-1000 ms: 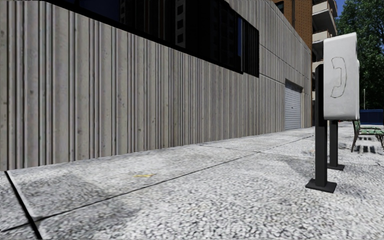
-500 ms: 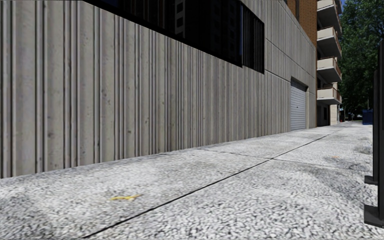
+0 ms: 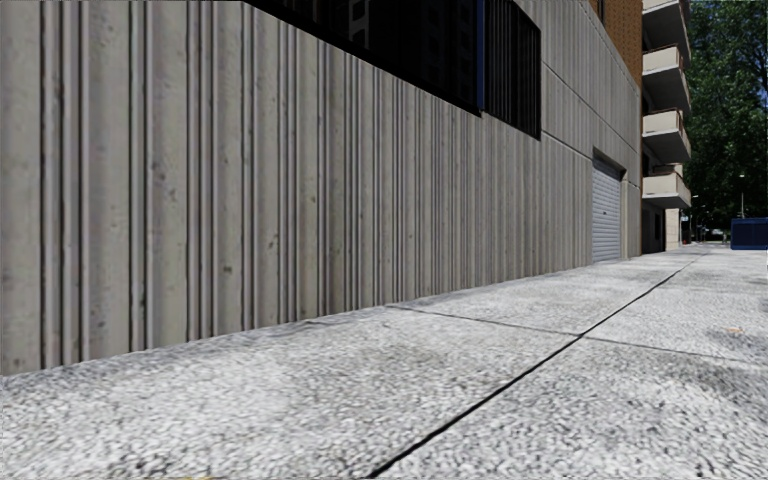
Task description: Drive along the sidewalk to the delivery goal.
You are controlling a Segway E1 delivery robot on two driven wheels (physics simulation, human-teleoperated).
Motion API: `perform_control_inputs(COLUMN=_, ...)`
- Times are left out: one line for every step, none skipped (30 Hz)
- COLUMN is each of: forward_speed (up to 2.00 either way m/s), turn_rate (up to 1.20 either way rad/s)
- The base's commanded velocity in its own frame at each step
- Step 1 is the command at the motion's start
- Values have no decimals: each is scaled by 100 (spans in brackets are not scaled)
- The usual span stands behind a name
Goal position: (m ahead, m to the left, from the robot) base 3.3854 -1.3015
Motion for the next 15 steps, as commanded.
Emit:
perform_control_inputs(forward_speed=154, turn_rate=-69)
perform_control_inputs(forward_speed=154, turn_rate=-75)
perform_control_inputs(forward_speed=154, turn_rate=-76)
perform_control_inputs(forward_speed=154, turn_rate=-77)
perform_control_inputs(forward_speed=154, turn_rate=-77)
perform_control_inputs(forward_speed=154, turn_rate=-77)
perform_control_inputs(forward_speed=154, turn_rate=-77)
perform_control_inputs(forward_speed=154, turn_rate=-77)
perform_control_inputs(forward_speed=154, turn_rate=-71)
perform_control_inputs(forward_speed=154, turn_rate=-71)
perform_control_inputs(forward_speed=154, turn_rate=0)
perform_control_inputs(forward_speed=154, turn_rate=0)
perform_control_inputs(forward_speed=154, turn_rate=0)
perform_control_inputs(forward_speed=154, turn_rate=0)
perform_control_inputs(forward_speed=154, turn_rate=0)
